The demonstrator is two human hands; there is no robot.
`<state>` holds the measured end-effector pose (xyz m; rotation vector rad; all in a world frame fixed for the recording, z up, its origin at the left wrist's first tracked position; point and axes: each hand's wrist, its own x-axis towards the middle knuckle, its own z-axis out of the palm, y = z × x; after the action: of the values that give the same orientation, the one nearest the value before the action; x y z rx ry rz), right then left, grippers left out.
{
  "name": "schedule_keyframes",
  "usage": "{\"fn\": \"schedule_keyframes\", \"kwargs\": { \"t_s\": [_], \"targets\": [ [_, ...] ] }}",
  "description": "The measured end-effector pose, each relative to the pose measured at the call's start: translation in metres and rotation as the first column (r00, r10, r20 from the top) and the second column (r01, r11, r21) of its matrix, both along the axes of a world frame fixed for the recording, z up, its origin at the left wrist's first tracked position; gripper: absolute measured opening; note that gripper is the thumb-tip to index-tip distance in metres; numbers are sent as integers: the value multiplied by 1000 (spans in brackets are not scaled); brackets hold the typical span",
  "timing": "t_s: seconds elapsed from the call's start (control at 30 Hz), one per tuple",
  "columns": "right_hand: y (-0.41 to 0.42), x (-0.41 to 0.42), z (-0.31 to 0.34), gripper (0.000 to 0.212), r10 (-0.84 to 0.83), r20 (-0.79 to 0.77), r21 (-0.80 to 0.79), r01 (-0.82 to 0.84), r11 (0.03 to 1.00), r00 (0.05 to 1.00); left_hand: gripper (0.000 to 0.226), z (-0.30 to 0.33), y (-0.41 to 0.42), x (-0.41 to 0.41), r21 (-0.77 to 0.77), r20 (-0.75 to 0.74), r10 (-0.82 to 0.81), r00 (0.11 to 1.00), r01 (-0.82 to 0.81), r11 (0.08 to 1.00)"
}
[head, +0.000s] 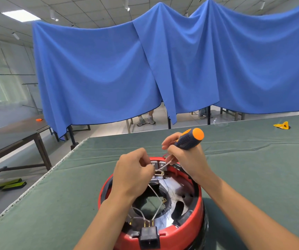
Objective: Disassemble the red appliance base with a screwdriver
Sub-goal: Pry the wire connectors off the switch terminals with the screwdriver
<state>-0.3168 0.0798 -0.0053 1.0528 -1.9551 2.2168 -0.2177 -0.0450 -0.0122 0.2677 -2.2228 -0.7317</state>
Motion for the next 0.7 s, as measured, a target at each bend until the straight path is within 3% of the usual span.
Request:
{"fn": "schedule_keyframes", "kwargs": {
  "t_s": [0.1, 0.2, 0.4, 0.57, 0.7],
  "targets": [
    [0, 3, 1, 27, 26, -48, 50, -24, 998, 999, 3, -1, -1, -2, 75, 102, -82, 991, 74, 994],
    [-2, 5, 1, 30, 9, -132, 151, 11, 989, 991, 0, -3, -1, -3, 131, 240, -154, 959, 125, 983],
    [-2, 4, -1, 39, -58, -215, 223, 106, 969, 975, 22, -8, -4, -6, 127, 469, -50, 882, -12, 992],
    [-2, 4, -1, 40, -74, -221, 234, 126, 964, 973, 16, -9, -3, -5, 332, 398, -116, 910, -25, 943],
    [-1, 4, -1, 39, -84, -242, 242, 144, 960, 967, 16, -6, -3, -5, 337, 379, -105, 920, -32, 941]
  ]
}}
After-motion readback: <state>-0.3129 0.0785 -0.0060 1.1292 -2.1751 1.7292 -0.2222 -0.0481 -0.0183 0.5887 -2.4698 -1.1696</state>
